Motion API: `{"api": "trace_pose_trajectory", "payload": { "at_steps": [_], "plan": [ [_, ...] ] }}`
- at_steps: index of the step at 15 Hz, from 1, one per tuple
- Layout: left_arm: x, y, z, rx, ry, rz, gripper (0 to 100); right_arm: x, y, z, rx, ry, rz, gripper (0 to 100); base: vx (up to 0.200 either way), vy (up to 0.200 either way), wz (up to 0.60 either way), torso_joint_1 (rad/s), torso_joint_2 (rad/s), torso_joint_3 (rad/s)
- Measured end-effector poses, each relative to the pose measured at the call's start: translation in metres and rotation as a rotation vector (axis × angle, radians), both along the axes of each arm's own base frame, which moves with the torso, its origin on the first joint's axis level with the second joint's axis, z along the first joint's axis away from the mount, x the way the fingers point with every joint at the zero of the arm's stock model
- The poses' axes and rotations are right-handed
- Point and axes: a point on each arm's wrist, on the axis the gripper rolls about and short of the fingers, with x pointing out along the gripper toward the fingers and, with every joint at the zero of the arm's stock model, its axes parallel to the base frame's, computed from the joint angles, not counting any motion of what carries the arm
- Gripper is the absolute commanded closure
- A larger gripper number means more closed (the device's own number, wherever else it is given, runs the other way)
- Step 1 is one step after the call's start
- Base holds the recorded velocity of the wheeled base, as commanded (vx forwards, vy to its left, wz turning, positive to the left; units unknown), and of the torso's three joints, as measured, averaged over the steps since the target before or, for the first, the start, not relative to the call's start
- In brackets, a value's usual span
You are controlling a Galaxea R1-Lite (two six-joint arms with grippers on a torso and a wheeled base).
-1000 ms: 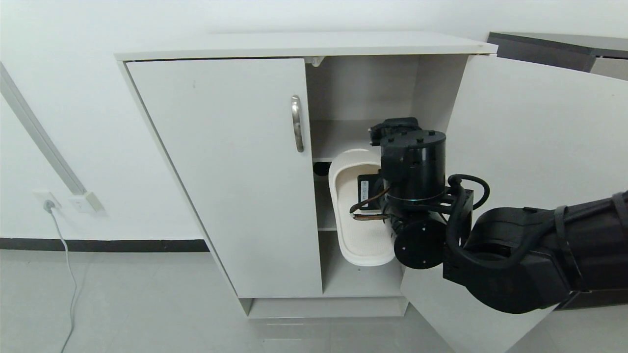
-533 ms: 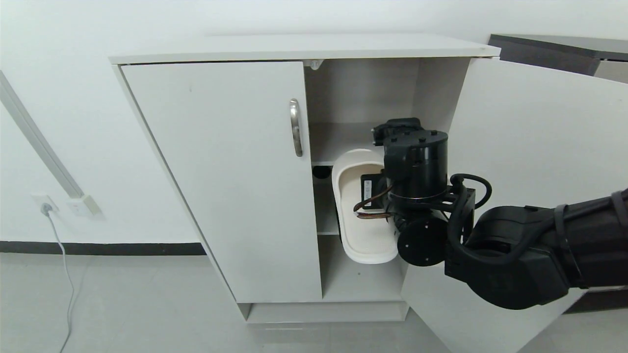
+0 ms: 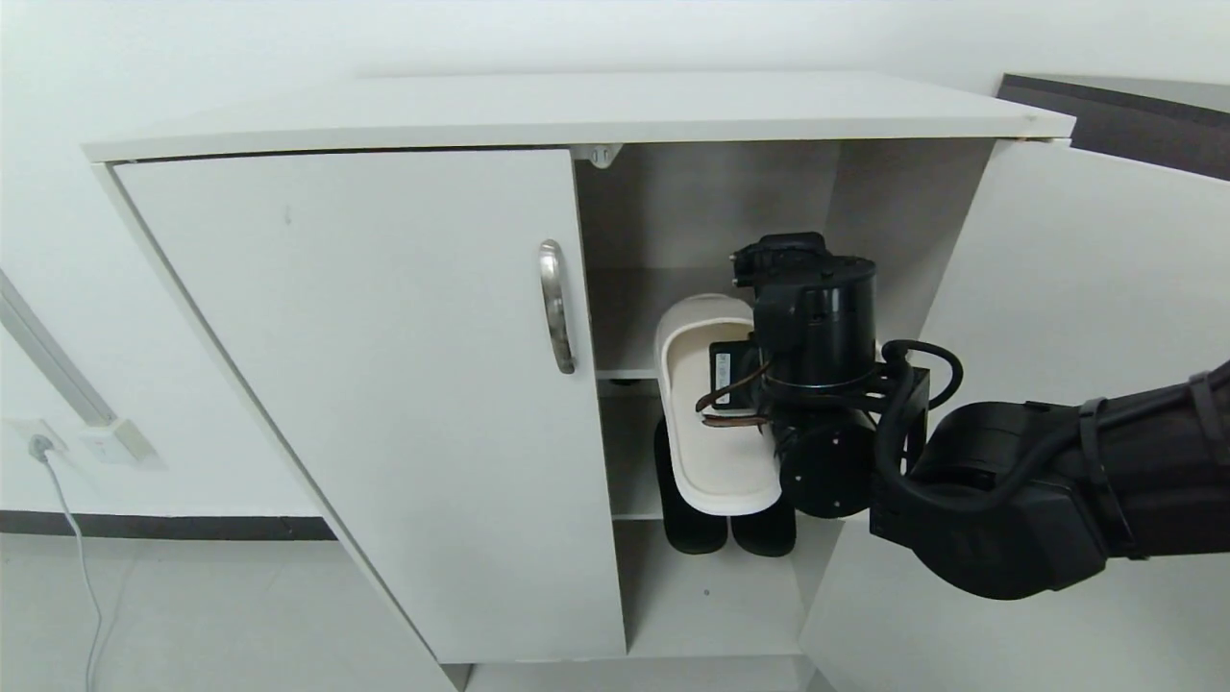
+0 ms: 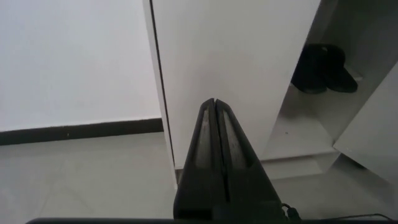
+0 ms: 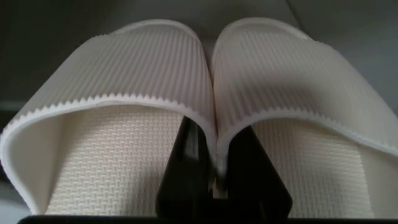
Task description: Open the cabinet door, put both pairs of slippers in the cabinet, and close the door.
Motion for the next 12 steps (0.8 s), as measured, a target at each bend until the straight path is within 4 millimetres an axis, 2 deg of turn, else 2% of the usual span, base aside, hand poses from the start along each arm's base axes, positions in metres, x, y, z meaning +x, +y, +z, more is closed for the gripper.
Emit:
{"api": "trace_pose_trajectory", "payload": {
  "at_steps": [4, 6, 9, 12],
  "plan": [
    [0.0, 0.0, 0.0, 0.001, 0.0, 0.0, 100, 0.001, 0.002, -0.003, -0.027, 0.034, 0.061, 100, 0.0, 0.0, 0.0, 0.0, 0.0, 0.0],
    [0.0, 0.0, 0.0, 0.001, 0.0, 0.001, 100, 0.003, 0.005, 0.004, -0.044, 0.057, 0.073, 100, 0.0, 0.0, 0.0, 0.0, 0.0, 0.0],
    [0.0, 0.0, 0.0, 0.001, 0.0, 0.001, 100, 0.017, 0.008, 0.016, -0.03, 0.049, 0.056, 100, 0.0, 0.0, 0.0, 0.0, 0.0, 0.0],
    [0.0, 0.0, 0.0, 0.001, 0.0, 0.001, 100, 0.036, 0.013, 0.02, -0.009, 0.034, 0.03, 100, 0.0, 0.0, 0.0, 0.0, 0.0, 0.0]
  ]
}}
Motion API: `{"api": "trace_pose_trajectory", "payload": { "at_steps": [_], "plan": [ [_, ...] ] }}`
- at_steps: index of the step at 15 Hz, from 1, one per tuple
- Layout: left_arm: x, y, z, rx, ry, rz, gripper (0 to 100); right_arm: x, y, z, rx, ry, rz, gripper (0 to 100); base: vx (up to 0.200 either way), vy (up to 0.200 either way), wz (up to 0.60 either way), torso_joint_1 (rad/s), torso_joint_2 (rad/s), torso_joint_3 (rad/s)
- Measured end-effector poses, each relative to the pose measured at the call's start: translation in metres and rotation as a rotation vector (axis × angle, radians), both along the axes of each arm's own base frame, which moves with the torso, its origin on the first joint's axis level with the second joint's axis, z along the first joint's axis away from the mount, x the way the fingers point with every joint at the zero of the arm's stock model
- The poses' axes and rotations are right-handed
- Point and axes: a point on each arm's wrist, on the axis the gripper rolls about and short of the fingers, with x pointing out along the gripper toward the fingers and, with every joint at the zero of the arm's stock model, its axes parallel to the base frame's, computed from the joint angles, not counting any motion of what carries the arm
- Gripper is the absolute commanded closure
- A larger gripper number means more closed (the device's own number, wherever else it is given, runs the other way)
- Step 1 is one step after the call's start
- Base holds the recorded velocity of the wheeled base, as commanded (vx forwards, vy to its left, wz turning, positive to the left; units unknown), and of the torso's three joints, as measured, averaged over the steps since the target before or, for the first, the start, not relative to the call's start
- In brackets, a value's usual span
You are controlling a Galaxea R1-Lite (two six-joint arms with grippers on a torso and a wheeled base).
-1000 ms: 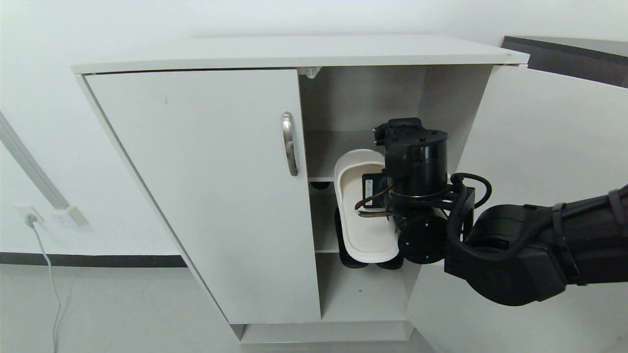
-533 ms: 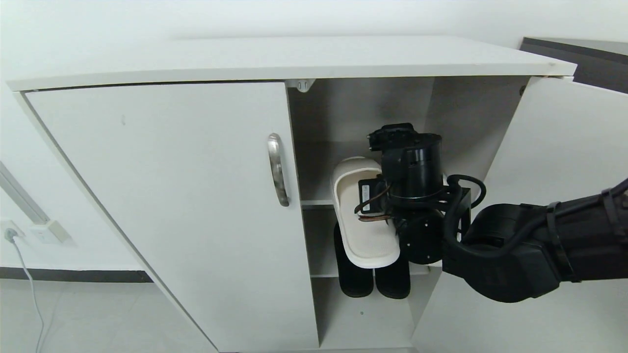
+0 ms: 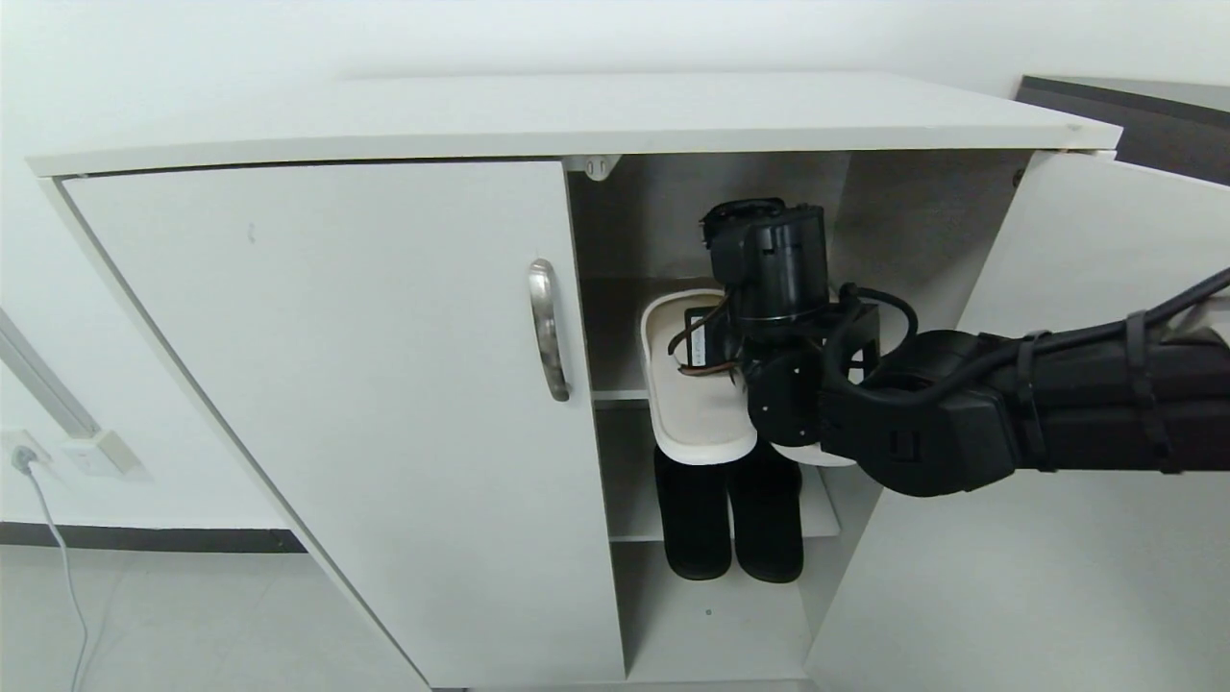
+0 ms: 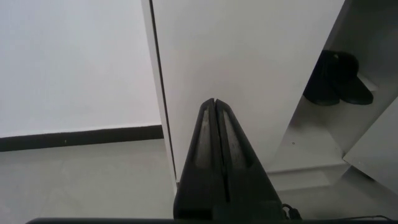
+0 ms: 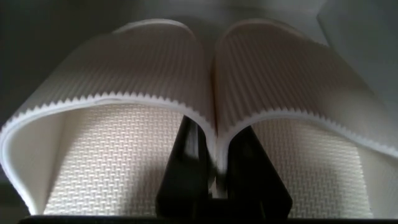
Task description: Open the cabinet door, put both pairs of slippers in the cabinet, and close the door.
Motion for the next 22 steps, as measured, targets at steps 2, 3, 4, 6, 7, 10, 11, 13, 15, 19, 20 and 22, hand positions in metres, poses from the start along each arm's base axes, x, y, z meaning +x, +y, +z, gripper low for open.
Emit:
{"api": "trace_pose_trajectory", "payload": {
  "at_steps": [2, 3, 4, 6, 7, 10, 11, 13, 15, 19, 20, 22],
  "plan": [
    [0.0, 0.0, 0.0, 0.0, 0.0, -0.001, 100, 0.01, 0.002, -0.001, 0.004, -0.003, -0.016, 100, 0.0, 0.0, 0.0, 0.0, 0.0, 0.0],
    [0.0, 0.0, 0.0, 0.0, 0.0, -0.001, 100, 0.016, 0.003, 0.0, 0.008, -0.006, -0.023, 100, 0.0, 0.0, 0.0, 0.0, 0.0, 0.0],
    [0.0, 0.0, 0.0, 0.0, 0.0, -0.001, 100, 0.02, 0.003, 0.0, 0.005, -0.004, -0.03, 100, 0.0, 0.0, 0.0, 0.0, 0.0, 0.0],
    [0.0, 0.0, 0.0, 0.0, 0.0, 0.0, 100, 0.027, 0.004, 0.0, 0.007, -0.005, -0.041, 100, 0.0, 0.0, 0.0, 0.0, 0.0, 0.0],
    [0.0, 0.0, 0.0, 0.0, 0.0, 0.0, 100, 0.029, 0.005, 0.001, 0.008, -0.007, -0.041, 100, 0.0, 0.0, 0.0, 0.0, 0.0, 0.0],
    [0.0, 0.0, 0.0, 0.0, 0.0, -0.001, 100, 0.041, 0.004, 0.004, 0.018, -0.017, -0.06, 100, 0.0, 0.0, 0.0, 0.0, 0.0, 0.0],
    [0.0, 0.0, 0.0, 0.0, 0.0, -0.001, 100, 0.044, 0.002, 0.004, 0.019, -0.018, -0.065, 100, 0.0, 0.0, 0.0, 0.0, 0.0, 0.0],
    [0.0, 0.0, 0.0, 0.0, 0.0, -0.001, 100, 0.05, 0.002, 0.002, 0.021, -0.011, -0.044, 100, 0.0, 0.0, 0.0, 0.0, 0.0, 0.0],
    [0.0, 0.0, 0.0, -0.001, 0.0, -0.001, 100, 0.053, 0.001, 0.0, 0.021, -0.008, -0.04, 100, 0.0, 0.0, 0.0, 0.0, 0.0, 0.0],
    [0.0, 0.0, 0.0, -0.001, 0.0, -0.001, 100, 0.055, 0.001, -0.002, 0.018, -0.003, -0.034, 0, 0.0, 0.0, 0.0, 0.0, 0.0, 0.0],
    [0.0, 0.0, 0.0, -0.001, 0.0, -0.001, 100, 0.055, 0.001, -0.003, 0.017, -0.002, -0.034, 0, 0.0, 0.0, 0.0, 0.0, 0.0, 0.0],
    [0.0, 0.0, 0.0, -0.001, 0.0, -0.001, 100, 0.056, 0.002, -0.006, 0.008, 0.007, -0.034, 0, 0.0, 0.0, 0.0, 0.0, 0.0, 0.0]
  ]
}}
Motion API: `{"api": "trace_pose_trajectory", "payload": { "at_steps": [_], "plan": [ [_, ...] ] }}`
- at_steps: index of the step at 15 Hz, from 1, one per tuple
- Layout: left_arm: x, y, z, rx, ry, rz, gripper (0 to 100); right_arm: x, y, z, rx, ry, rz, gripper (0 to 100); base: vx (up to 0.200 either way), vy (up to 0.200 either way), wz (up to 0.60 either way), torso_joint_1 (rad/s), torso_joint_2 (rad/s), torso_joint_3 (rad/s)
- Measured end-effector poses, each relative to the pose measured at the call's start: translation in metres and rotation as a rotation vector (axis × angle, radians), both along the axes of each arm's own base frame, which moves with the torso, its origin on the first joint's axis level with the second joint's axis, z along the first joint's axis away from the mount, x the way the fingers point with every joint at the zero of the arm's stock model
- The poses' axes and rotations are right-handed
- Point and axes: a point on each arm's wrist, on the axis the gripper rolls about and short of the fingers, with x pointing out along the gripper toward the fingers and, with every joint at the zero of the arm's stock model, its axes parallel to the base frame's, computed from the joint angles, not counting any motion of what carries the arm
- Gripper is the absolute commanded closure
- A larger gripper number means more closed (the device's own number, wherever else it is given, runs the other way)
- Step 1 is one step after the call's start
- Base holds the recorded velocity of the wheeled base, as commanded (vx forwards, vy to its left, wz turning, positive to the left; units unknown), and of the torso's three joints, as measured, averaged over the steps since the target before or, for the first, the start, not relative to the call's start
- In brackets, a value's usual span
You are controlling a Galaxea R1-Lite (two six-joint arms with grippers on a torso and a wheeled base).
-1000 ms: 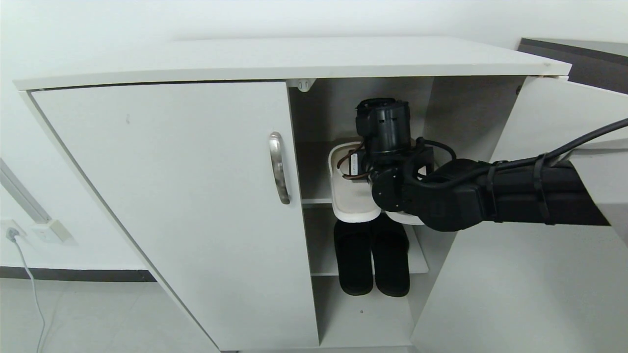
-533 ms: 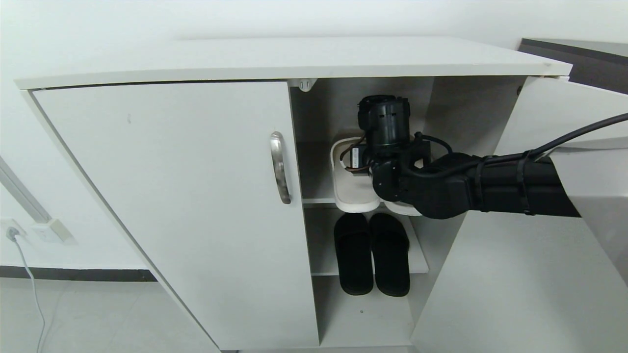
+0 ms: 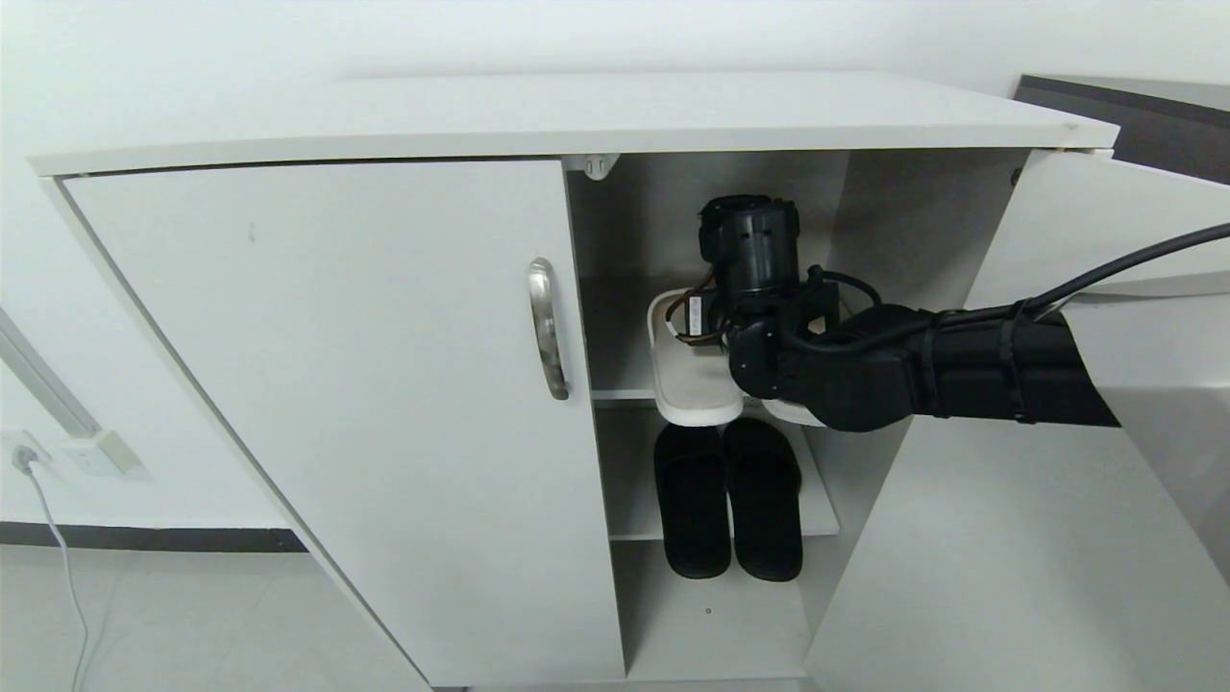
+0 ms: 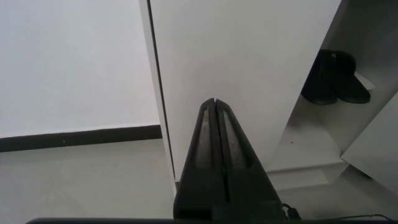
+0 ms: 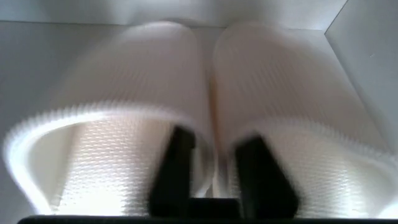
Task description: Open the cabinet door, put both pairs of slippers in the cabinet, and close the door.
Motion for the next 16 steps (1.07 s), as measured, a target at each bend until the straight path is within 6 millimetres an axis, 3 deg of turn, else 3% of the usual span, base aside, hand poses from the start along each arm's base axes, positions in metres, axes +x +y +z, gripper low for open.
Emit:
{"api": "trace_pose_trajectory", "payload": {
  "at_steps": [4, 8, 12, 16],
  "plan": [
    [0.0, 0.0, 0.0, 0.0, 0.0, 0.0, 100, -0.006, 0.001, -0.002, -0.014, 0.026, 0.009, 0, 0.0, 0.0, 0.0, 0.0, 0.0, 0.0],
    [0.0, 0.0, 0.0, 0.0, 0.0, 0.0, 100, -0.03, 0.003, 0.001, -0.024, 0.045, 0.045, 0, 0.0, 0.0, 0.0, 0.0, 0.0, 0.0],
    [0.0, 0.0, 0.0, 0.0, 0.0, 0.0, 100, -0.07, -0.005, 0.004, -0.035, 0.072, 0.092, 0, 0.0, 0.0, 0.0, 0.0, 0.0, 0.0],
    [0.0, 0.0, 0.0, 0.0, 0.0, -0.001, 100, -0.127, -0.024, -0.001, -0.017, 0.12, 0.171, 0, 0.0, 0.0, 0.0, 0.0, 0.0, 0.0]
  ]
}}
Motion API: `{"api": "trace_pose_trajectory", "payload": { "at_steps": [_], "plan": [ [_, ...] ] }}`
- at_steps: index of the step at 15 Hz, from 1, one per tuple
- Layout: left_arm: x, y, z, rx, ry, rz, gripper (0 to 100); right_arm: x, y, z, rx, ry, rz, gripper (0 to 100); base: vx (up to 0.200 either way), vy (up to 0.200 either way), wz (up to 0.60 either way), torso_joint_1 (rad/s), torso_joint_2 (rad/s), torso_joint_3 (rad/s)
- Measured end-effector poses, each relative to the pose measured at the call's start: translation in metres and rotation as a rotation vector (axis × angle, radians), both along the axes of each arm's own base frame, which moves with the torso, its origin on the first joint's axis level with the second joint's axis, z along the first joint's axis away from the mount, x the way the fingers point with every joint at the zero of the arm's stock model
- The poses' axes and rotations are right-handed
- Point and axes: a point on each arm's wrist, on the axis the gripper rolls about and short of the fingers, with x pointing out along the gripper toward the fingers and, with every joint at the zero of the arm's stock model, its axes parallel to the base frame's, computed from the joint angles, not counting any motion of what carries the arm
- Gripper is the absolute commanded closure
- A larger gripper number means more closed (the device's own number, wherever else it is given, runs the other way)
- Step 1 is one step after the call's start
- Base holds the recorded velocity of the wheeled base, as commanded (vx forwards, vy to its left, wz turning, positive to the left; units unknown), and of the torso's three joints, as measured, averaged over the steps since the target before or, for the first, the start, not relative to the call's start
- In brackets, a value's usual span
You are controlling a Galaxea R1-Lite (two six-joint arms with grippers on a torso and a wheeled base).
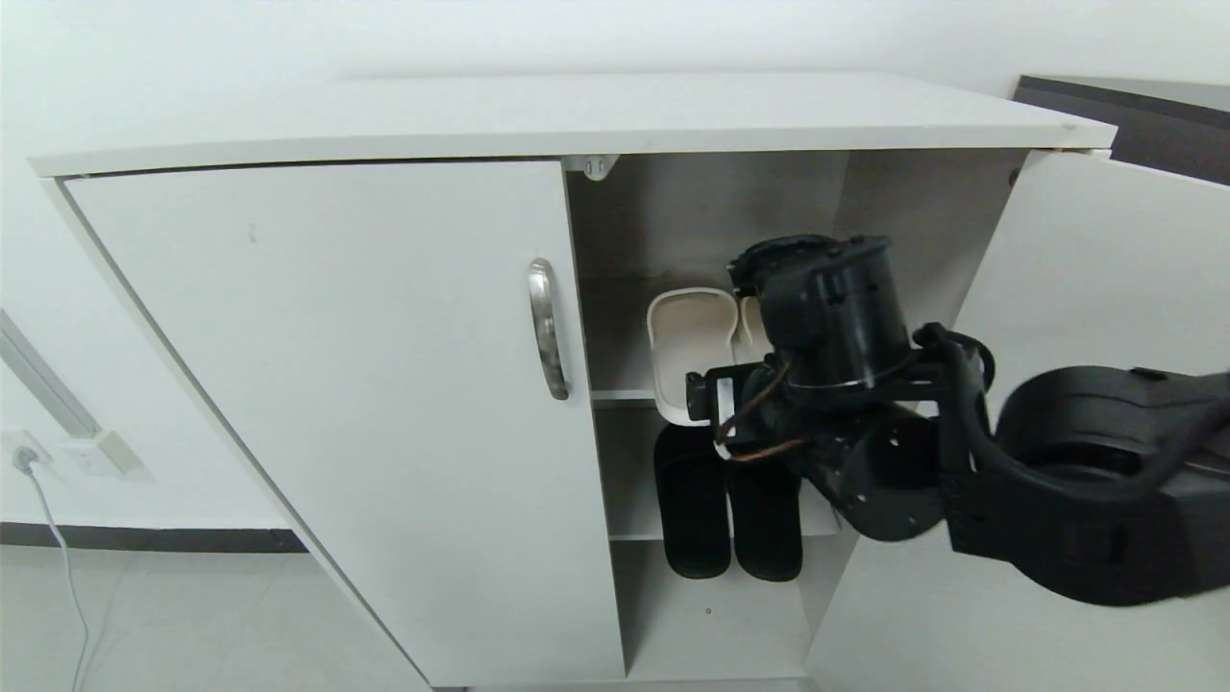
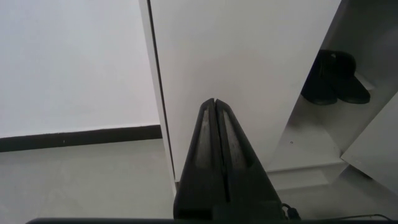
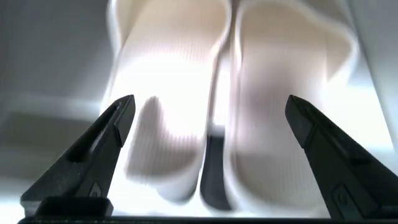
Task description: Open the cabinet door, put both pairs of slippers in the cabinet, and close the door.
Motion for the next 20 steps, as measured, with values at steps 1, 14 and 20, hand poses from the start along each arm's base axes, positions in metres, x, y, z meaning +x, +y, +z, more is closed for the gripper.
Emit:
{"api": "trace_pose_trajectory", "payload": {
  "at_steps": [1, 14, 20],
  "plan": [
    [0.0, 0.0, 0.0, 0.001, 0.0, 0.0, 100, -0.012, -0.006, -0.002, 0.008, 0.003, 0.024, 0, 0.0, 0.0, 0.0, 0.0, 0.0, 0.0],
    [0.0, 0.0, 0.0, 0.001, 0.0, 0.0, 100, -0.058, -0.034, -0.036, 0.114, -0.016, 0.242, 100, 0.0, 0.0, 0.0, 0.0, 0.0, 0.0],
    [0.0, 0.0, 0.0, 0.0, 0.0, 0.0, 100, -0.057, -0.033, -0.041, 0.101, -0.006, 0.239, 100, -0.067, 0.0, 0.0, 0.001, 0.0, 0.002]
  ]
}}
